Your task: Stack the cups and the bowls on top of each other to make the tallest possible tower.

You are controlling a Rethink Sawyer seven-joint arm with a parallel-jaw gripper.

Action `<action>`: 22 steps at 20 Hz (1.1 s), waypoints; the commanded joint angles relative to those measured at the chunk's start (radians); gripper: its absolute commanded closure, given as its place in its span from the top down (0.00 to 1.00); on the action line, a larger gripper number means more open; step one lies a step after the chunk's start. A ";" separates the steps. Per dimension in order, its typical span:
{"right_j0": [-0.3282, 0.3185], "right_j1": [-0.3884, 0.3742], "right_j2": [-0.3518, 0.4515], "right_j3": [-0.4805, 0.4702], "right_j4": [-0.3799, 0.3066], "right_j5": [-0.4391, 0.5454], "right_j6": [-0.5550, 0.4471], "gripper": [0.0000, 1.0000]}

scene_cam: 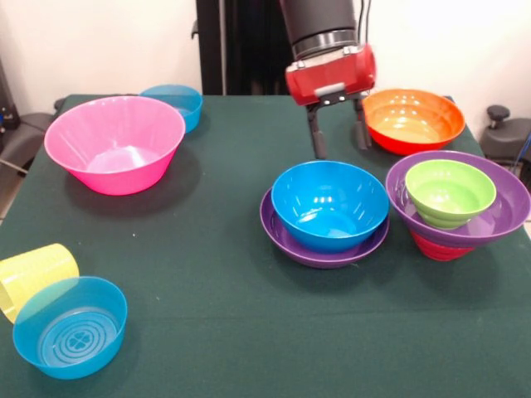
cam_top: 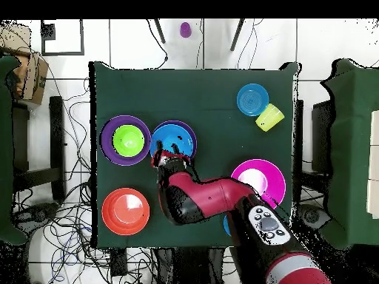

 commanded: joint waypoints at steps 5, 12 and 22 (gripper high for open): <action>-0.005 -0.058 -0.003 0.036 -0.095 0.143 -0.025 1.00; 0.018 -0.048 -0.044 0.020 -0.086 0.147 -0.020 1.00; 0.058 0.062 -0.092 -0.085 -0.058 0.098 -0.001 1.00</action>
